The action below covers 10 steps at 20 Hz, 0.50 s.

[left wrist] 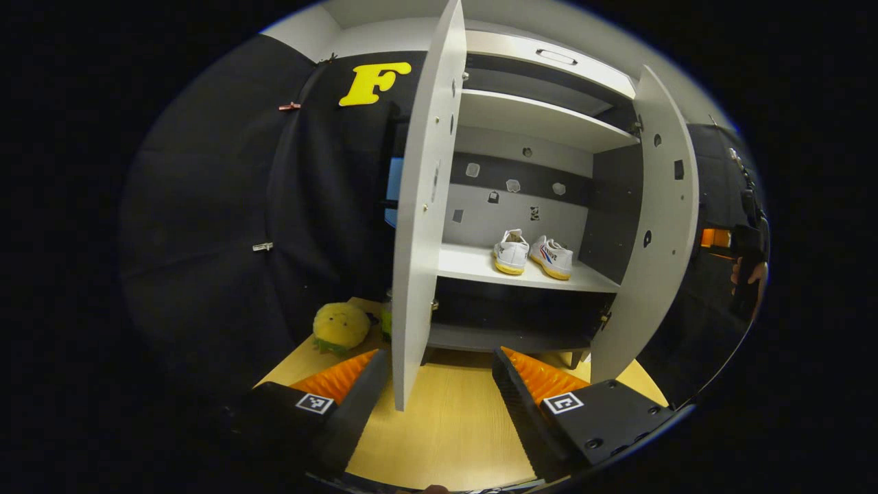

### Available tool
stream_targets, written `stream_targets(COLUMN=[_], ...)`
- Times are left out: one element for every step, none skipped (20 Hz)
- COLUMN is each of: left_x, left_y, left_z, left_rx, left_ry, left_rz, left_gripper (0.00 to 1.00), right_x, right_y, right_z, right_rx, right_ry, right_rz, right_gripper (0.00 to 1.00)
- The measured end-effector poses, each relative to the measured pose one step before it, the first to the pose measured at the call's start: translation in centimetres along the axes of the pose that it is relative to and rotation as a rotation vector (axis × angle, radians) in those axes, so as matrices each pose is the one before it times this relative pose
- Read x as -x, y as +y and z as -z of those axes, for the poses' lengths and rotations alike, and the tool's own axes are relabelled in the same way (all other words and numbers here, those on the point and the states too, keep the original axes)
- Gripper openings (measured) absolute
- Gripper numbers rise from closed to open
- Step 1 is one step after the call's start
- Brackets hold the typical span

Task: Grab one shoe with the right hand and put it into the shoe cabinet, grab the other shoe with the left hand and put it into the shoe cabinet; then close the right door with the right hand and the left door with the left hand.

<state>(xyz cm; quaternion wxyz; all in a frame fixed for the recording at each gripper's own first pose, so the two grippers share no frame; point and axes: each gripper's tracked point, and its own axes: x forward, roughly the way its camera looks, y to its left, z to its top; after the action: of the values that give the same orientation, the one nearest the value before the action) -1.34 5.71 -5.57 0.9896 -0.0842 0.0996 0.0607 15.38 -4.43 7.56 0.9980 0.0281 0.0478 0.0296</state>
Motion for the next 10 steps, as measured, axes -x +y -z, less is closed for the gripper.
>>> stream_targets(left_x=[0.224, 0.214, 0.313, 0.431, 0.214, 0.379, -0.099, -0.074, 0.112, -0.096], left_y=[0.692, 0.629, 0.666, 0.766, 0.867, 0.771, 0.804, 0.767, 0.924, 0.973], left_z=[0.106, 0.185, 0.096, 0.130, 0.050, 0.009, 0.032, 0.017, 0.107, 0.120], left_rx=[-0.00478, -0.00234, -0.00078, 0.00012, 0.00189, 0.00333, 0.00286, 0.00243, 0.00212, 0.00409], left_ry=[-0.00467, -0.00289, -0.00299, -0.00405, -0.00236, -0.00197, 0.00100, -0.00091, 0.00158, 0.00043], left_rz=[-0.00607, -0.00482, -0.00475, -0.01134, -0.01004, -0.00970, -0.01050, -0.00889, -0.00991, -0.01115], left_gripper=[0.95, 0.95, 0.95, 0.95, 0.95, 0.95, 0.95, 0.95, 0.95, 0.95], right_x=[-0.328, -0.415, -0.191, -0.169, 0.036, 0.208, 0.367, 0.508, 0.522, 0.565], right_y=[1.295, 1.417, 1.818, 1.440, 1.046, 0.942, 0.860, 0.753, 0.537, 0.365], right_z=[0.480, 0.684, 0.621, 0.483, 0.410, 0.373, 0.186, 0.551, 0.536, 0.753], right_rx=[-0.00185, -0.00226, -0.00272, -0.00047, 0.00568, 0.00840, 0.00923, 0.00745, 0.00123, -0.00369], right_ry=[0.01009, 0.01393, 0.00943, 0.00779, 0.00296, -0.00147, -0.00347, -0.00368, -0.00648, 0.00270], right_rz=[-0.01359, -0.01476, -0.03399, -0.01872, -0.00881, -0.00953, -0.00733, -0.00801, -0.00483, -0.00083], right_gripper=[0.97, 0.96, 0.97, 0.98, 0.98, 0.98, 0.98, 0.98, 0.98, 0.98])
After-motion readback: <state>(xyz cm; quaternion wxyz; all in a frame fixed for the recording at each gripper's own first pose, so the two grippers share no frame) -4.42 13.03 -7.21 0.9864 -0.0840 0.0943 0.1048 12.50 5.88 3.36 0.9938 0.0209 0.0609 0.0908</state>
